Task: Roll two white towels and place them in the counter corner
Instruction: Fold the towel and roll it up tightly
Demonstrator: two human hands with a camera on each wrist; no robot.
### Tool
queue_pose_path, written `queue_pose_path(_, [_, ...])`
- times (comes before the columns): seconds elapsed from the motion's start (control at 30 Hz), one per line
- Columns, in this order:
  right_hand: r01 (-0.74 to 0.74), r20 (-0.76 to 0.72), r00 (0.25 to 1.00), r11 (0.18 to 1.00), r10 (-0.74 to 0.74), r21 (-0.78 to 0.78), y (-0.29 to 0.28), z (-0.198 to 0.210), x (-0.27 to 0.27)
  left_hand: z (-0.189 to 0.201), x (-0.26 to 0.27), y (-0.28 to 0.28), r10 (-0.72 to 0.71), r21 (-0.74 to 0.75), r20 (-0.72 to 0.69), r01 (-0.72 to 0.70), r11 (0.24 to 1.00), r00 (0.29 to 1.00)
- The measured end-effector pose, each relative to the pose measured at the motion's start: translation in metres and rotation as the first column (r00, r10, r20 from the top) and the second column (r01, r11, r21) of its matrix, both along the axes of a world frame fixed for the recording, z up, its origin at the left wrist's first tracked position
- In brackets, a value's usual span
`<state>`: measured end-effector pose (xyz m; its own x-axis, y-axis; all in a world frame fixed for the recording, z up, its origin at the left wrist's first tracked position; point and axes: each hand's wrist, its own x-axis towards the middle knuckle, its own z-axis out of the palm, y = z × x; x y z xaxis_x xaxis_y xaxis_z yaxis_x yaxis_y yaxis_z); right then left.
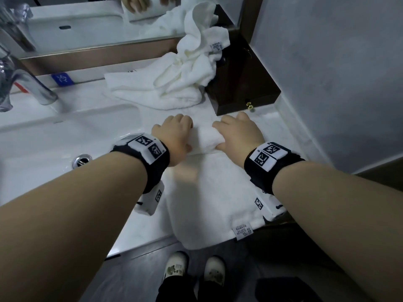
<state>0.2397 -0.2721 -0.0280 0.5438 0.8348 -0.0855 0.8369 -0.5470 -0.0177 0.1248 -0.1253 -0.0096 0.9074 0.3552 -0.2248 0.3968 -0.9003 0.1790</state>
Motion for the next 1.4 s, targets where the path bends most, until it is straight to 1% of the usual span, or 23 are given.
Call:
queue_pose_path(0.1, [0.027,-0.030,0.999,0.998,-0.025,0.058,-0.003,-0.004,0.002,-0.006,0.005,-0.003,-0.039,0.088,-0.040,0.042,0.995,0.998])
queue_pose_path(0.27, [0.053,-0.099,0.994,0.993,-0.043,0.103,-0.013,-0.005,0.002,-0.010,0.006,-0.009,-0.085,0.231,-0.028,0.089,0.969,0.996])
queue_pose_path(0.3, [0.071,-0.153,0.987,0.990,-0.051,0.126,-0.016,-0.004,0.003,-0.011,0.006,-0.011,-0.089,0.255,-0.023,0.092,0.963,0.996])
queue_pose_path(0.33, [0.101,-0.238,0.969,0.982,-0.061,0.158,-0.018,-0.003,0.004,-0.012,0.006,-0.013,-0.091,0.272,-0.018,0.092,0.958,0.996])
queue_pose_path(0.4, [0.180,-0.426,0.901,0.963,-0.080,0.201,-0.022,0.002,0.008,-0.014,0.004,-0.018,-0.084,0.289,-0.003,0.081,0.954,0.997])
queue_pose_path(0.43, [0.202,-0.484,0.870,0.962,-0.090,0.184,-0.023,0.005,0.011,-0.015,0.004,-0.021,-0.078,0.299,0.002,0.074,0.951,0.997])
queue_pose_path(0.47, [0.199,-0.510,0.855,0.969,-0.100,0.144,-0.025,0.007,0.015,-0.017,0.003,-0.024,-0.073,0.313,0.003,0.069,0.947,0.997])
queue_pose_path(0.53, [0.172,-0.521,0.846,0.983,-0.114,0.065,-0.027,0.012,0.020,-0.021,0.001,-0.028,-0.072,0.343,-0.004,0.069,0.937,0.997])
queue_pose_path(0.63, [0.198,-0.564,0.812,0.980,-0.148,0.028,-0.027,0.017,0.021,-0.028,-0.003,-0.028,-0.101,0.353,0.010,0.091,0.931,0.995])
queue_pose_path(0.73, [0.162,-0.557,0.818,0.987,-0.146,-0.021,-0.024,0.020,0.019,-0.035,-0.005,-0.027,-0.120,0.317,0.013,0.110,0.942,0.993])
queue_pose_path(0.9, [0.089,-0.475,0.873,0.993,-0.112,-0.071,-0.021,0.022,0.015,-0.046,-0.013,-0.034,-0.076,0.300,-0.064,0.091,0.949,0.995])
queue_pose_path(1.0, [0.064,-0.423,0.900,0.992,-0.105,-0.108,-0.020,0.023,0.013,-0.052,-0.022,-0.037,-0.115,0.329,-0.066,0.131,0.935,0.991])
queue_pose_path(1.07, [0.024,-0.379,0.923,0.993,-0.066,-0.113,-0.018,0.022,0.010,-0.055,-0.030,-0.039,-0.135,0.333,-0.046,0.143,0.932,0.990])
queue_pose_path(1.13, [-0.008,-0.313,0.950,0.995,-0.022,-0.095,-0.019,0.018,0.004,-0.056,-0.036,-0.044,-0.143,0.316,-0.010,0.139,0.939,0.990])
queue_pose_path(1.2, [-0.011,-0.266,0.964,0.999,-0.001,-0.042,-0.021,0.014,-0.001,-0.054,-0.042,-0.047,-0.148,0.286,0.010,0.139,0.948,0.989])
queue_pose_path(1.27, [-0.004,-0.251,0.968,1.000,0.004,0.002,-0.025,0.010,-0.005,-0.050,-0.049,-0.045,-0.165,0.257,0.042,0.149,0.955,0.985])
queue_pose_path(1.4, [0.000,-0.235,0.972,0.996,0.021,0.092,-0.031,0.003,-0.011,-0.033,-0.055,-0.031,-0.191,0.182,0.161,0.162,0.970,0.968])
